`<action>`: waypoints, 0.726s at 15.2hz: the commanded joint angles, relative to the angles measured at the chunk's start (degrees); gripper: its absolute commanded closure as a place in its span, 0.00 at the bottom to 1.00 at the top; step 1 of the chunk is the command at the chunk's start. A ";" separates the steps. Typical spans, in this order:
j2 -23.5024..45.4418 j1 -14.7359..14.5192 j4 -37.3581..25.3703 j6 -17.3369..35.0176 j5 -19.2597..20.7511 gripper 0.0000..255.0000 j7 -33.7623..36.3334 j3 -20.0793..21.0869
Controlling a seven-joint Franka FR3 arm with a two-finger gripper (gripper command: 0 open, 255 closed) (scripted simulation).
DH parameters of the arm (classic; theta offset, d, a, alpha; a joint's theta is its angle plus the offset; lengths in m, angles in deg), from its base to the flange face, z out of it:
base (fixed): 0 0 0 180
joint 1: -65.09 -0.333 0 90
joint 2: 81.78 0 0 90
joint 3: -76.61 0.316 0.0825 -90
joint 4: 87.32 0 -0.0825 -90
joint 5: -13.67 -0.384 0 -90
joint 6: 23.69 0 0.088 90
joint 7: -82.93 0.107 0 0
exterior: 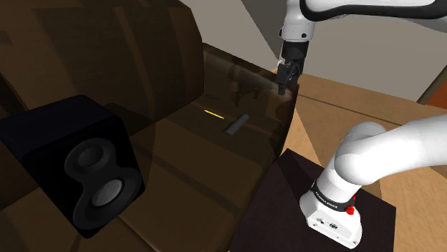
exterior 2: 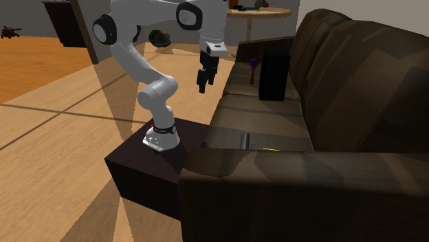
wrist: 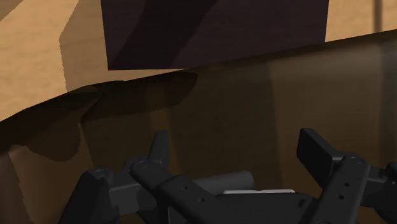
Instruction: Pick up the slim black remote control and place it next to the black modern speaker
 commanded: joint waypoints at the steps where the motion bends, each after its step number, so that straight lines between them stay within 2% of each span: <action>1: 0.00 0.00 0.00 0.00 0.00 0.00 0.00 0.00; 11: 15.34 6.84 3.51 19.11 -10.33 0.00 30.47 5.90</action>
